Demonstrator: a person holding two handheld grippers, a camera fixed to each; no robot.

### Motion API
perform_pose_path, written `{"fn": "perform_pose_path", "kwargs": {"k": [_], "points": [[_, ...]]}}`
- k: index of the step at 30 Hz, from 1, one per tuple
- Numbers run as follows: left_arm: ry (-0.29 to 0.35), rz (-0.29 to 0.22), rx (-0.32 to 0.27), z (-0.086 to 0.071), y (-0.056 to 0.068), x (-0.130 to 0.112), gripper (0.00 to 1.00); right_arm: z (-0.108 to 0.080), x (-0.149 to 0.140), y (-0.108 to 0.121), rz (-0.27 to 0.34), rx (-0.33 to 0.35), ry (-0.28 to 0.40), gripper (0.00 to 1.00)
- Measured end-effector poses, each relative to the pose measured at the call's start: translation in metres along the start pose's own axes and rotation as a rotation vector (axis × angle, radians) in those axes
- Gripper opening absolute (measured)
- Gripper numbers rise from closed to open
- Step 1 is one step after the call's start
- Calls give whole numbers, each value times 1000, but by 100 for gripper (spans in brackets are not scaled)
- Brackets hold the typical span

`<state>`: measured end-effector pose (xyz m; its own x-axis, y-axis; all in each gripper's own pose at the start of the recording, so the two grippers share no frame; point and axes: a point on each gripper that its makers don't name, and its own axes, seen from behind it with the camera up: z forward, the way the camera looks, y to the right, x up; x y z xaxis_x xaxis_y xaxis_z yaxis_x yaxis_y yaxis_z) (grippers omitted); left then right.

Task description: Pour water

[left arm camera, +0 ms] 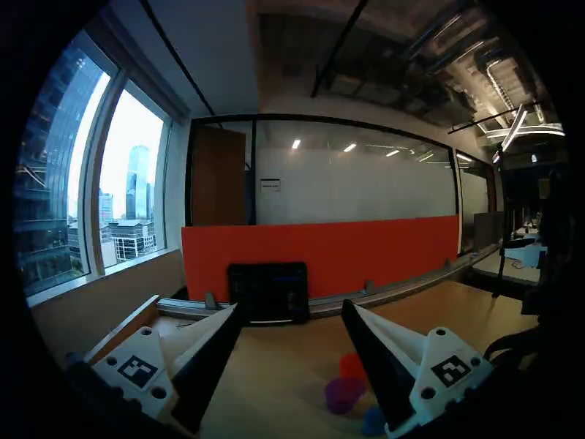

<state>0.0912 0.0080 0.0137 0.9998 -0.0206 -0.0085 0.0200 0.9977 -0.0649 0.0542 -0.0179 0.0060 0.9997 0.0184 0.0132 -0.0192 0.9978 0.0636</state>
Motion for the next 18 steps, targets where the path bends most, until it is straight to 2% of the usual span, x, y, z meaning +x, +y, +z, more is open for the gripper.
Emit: {"fn": "perform_pose_path", "kwargs": {"k": [9,18], "points": [[13,6,-52,1,13,21,97,2,10,-1,19,21,10,99],[-10,23,-118,1,24,16,97,3,11,-6,22,84,-2,99]]}}
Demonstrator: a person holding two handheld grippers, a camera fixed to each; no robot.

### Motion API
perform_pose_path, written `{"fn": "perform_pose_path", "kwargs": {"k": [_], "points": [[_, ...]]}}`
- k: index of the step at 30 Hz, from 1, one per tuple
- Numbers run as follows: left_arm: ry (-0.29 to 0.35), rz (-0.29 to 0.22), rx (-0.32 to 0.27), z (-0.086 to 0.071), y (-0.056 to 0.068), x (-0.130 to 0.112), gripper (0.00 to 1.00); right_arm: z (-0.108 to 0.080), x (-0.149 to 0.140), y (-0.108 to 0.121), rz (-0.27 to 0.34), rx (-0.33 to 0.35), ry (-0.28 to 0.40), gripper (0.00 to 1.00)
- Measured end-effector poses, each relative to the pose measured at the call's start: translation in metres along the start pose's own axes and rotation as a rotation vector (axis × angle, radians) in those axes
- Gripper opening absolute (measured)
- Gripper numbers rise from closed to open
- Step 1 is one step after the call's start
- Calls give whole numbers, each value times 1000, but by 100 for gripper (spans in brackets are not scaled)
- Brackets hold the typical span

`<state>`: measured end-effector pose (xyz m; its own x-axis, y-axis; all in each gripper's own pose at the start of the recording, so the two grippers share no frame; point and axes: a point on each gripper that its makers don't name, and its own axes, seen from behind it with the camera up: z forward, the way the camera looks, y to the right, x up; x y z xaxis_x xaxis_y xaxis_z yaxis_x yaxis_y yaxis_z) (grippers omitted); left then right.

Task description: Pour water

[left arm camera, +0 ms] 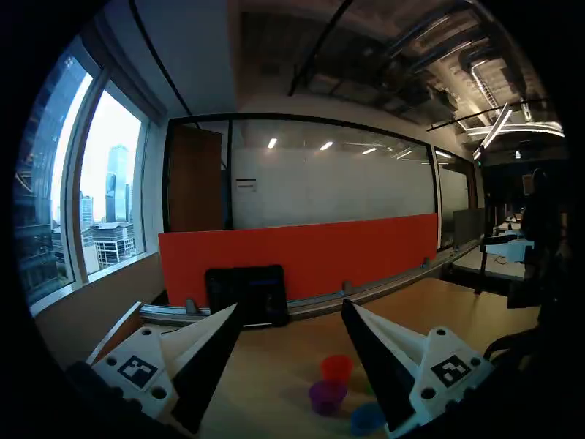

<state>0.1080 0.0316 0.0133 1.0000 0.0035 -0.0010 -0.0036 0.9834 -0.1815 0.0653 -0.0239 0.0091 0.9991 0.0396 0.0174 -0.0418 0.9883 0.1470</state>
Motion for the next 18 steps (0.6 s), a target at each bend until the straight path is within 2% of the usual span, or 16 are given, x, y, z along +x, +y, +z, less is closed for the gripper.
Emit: {"fn": "perform_pose_path", "kwargs": {"k": [3,12,18], "points": [[-4,8,-25,0,5,-2,97,2,1,-4,3,35,-2,99],[-33,1,-155,1,33,-13,97,3,-1,-24,-11,157,-35,99],[-74,19,-193,0,40,-27,97,4,1,-39,-32,240,-33,99]]}}
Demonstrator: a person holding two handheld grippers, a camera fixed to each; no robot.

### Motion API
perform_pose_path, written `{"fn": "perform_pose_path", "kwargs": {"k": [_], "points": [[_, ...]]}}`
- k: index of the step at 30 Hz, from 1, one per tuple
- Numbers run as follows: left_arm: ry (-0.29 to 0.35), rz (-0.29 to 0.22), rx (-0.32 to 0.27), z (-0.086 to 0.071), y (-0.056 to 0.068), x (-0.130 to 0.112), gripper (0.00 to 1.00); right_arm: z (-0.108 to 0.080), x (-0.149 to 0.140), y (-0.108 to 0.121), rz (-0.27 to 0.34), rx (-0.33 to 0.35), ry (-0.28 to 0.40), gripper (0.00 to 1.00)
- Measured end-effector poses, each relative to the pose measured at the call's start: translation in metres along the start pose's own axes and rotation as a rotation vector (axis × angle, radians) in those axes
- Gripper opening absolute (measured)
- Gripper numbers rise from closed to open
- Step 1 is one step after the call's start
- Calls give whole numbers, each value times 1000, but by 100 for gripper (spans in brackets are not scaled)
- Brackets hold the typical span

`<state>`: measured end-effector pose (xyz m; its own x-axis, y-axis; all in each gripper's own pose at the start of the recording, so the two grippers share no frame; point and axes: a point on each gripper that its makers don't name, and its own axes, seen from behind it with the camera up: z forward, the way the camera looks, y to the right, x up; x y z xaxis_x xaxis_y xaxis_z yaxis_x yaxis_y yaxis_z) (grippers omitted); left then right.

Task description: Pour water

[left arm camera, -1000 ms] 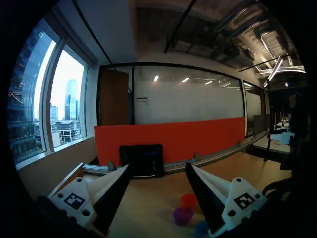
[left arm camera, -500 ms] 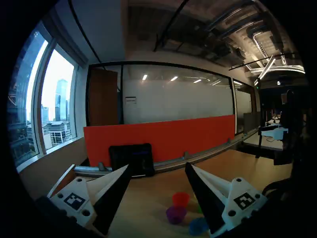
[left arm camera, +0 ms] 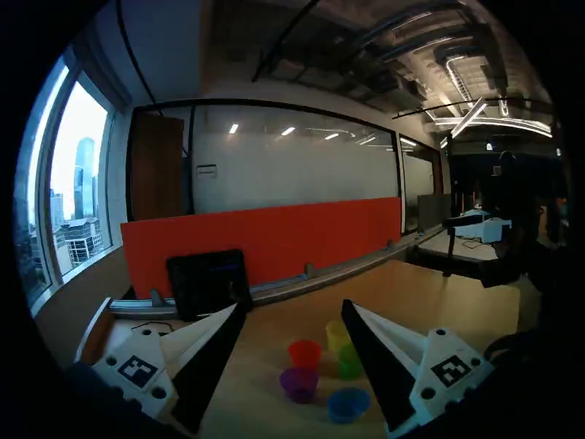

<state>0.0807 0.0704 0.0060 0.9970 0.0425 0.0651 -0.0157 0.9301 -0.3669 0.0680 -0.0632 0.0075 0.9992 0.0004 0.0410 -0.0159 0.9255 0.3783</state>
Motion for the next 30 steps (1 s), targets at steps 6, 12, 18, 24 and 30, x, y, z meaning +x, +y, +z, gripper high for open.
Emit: {"fn": "perform_pose_path", "kwargs": {"k": [6,12,18,24,30], "points": [[-28,5,-26,1,4,-15,97,5,3,-12,19,69,-10,99],[-48,25,-55,0,8,-30,97,11,9,-19,22,118,-16,99],[-64,38,-86,-1,14,-41,97,18,8,-26,-4,156,-30,99],[-84,38,-123,0,23,-54,97,26,-1,-33,-26,185,-65,99],[-109,47,-143,2,31,-69,97,33,-8,-38,-35,219,-95,99]]}}
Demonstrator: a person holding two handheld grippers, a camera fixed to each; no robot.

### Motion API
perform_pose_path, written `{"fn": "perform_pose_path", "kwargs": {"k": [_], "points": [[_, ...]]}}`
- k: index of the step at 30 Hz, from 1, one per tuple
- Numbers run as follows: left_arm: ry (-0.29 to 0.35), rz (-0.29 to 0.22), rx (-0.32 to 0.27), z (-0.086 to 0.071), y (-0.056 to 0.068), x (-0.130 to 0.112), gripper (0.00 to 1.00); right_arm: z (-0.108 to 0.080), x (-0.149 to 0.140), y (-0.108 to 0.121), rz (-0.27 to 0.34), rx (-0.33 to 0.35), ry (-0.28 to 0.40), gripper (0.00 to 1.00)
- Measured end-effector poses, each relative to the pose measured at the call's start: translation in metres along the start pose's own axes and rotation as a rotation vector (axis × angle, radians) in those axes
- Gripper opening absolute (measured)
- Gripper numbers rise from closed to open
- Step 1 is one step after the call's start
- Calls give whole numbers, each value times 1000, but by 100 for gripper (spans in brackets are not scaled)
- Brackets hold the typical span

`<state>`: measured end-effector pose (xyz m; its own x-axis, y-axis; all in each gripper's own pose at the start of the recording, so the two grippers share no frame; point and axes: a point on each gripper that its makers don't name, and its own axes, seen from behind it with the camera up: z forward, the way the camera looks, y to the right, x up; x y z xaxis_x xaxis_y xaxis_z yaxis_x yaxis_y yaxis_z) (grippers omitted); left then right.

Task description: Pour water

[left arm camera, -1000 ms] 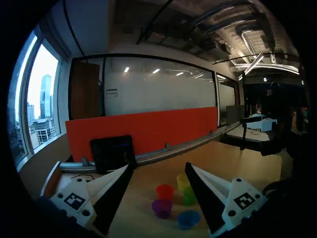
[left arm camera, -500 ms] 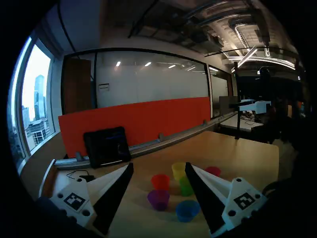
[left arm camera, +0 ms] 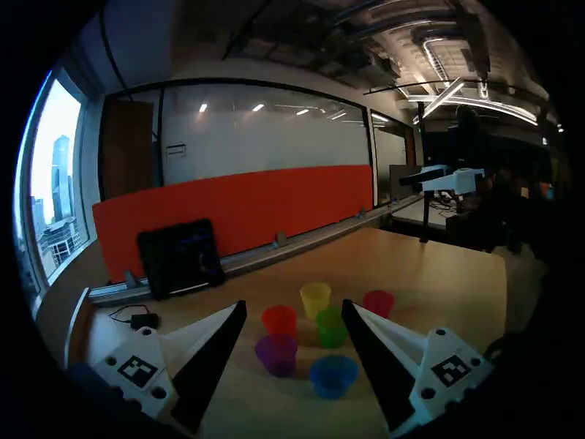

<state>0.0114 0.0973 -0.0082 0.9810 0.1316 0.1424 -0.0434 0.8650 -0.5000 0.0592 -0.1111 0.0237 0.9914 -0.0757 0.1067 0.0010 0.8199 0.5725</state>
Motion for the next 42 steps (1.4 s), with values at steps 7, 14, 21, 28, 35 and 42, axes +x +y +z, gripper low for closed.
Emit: {"fn": "perform_pose_path", "kwargs": {"k": [7,14,21,28,35,42], "points": [[-35,6,-17,7,8,-18,97,7,-9,-4,-22,32,-32,99],[-73,11,-30,12,13,-38,97,16,-22,-6,-38,56,-67,99],[-113,16,-51,17,18,-57,97,23,-32,-7,-52,85,-99,99],[-160,19,-75,21,25,-79,97,34,-44,-9,-87,110,-133,100],[-200,22,-108,25,35,-98,97,45,-59,-12,-91,138,-173,100],[-254,21,-132,27,42,-121,97,56,-69,-17,-89,163,-194,100]]}}
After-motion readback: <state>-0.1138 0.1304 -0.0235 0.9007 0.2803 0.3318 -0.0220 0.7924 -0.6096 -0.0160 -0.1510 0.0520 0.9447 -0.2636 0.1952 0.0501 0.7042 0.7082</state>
